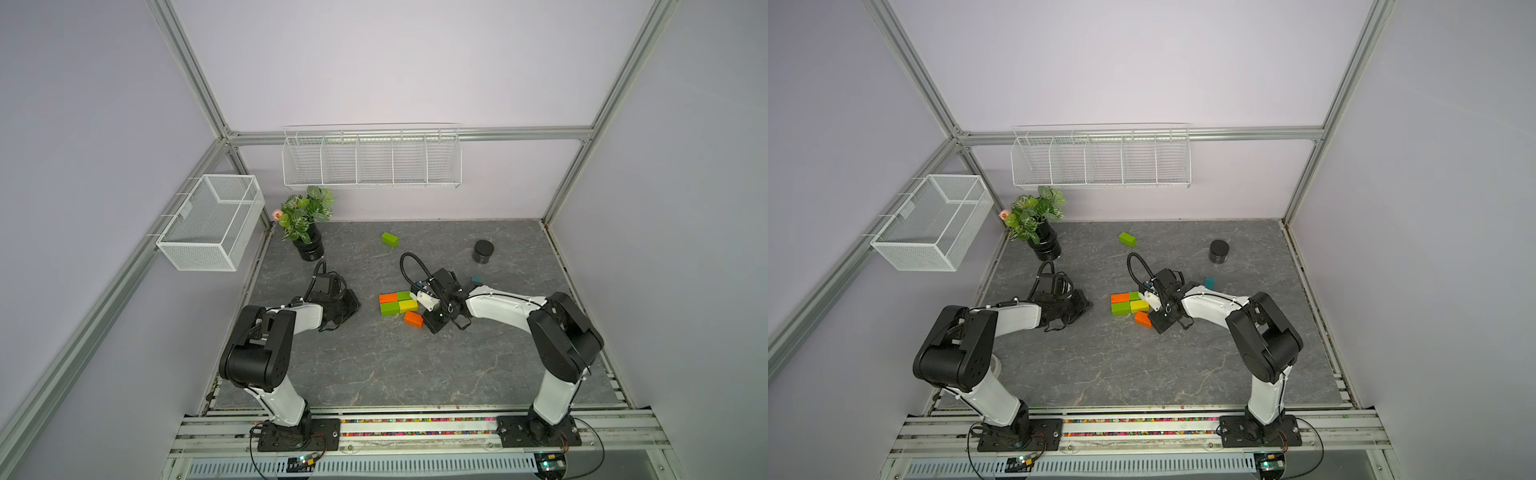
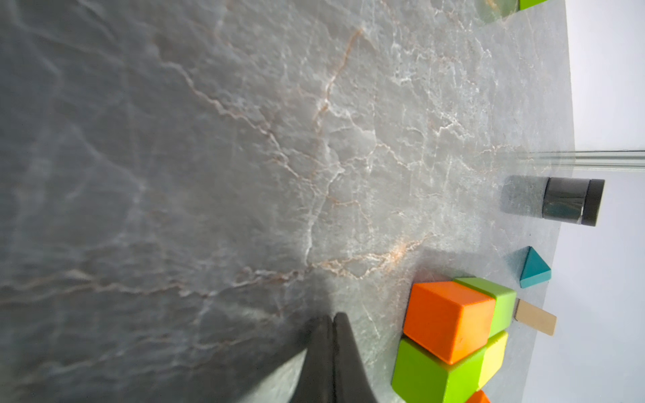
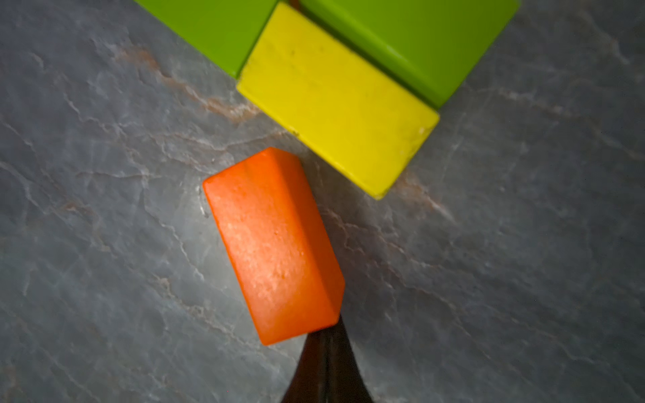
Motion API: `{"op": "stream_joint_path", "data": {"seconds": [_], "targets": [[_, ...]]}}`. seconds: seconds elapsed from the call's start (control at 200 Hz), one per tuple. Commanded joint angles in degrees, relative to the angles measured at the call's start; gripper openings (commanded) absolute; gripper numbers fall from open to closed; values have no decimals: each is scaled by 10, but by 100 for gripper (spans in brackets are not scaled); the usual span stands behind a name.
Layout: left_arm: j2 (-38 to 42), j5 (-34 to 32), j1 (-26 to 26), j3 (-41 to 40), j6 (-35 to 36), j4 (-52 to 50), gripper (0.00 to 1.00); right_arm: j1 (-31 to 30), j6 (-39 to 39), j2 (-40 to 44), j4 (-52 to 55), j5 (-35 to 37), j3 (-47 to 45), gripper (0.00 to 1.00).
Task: Assemble a piece of candy with building blocks
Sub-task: Assemble the building block at the center of the board.
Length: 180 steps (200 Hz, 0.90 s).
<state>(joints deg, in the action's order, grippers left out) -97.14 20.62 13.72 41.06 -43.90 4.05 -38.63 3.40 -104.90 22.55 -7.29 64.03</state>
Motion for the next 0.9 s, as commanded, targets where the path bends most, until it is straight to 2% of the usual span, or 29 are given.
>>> {"op": "stream_joint_path", "data": {"seconds": [0.0,0.79,0.895], "targets": [[-37,-23,5,-15,0,-69,0,3,-3,-15,-10,5,13,7],[-56,-16,5,-13,0,-61,0,17,4,-45,-29,9,54,7],[-55,-17,5,-16,-1,-60,0,18,3,-51,-16,49,63,6]]}}
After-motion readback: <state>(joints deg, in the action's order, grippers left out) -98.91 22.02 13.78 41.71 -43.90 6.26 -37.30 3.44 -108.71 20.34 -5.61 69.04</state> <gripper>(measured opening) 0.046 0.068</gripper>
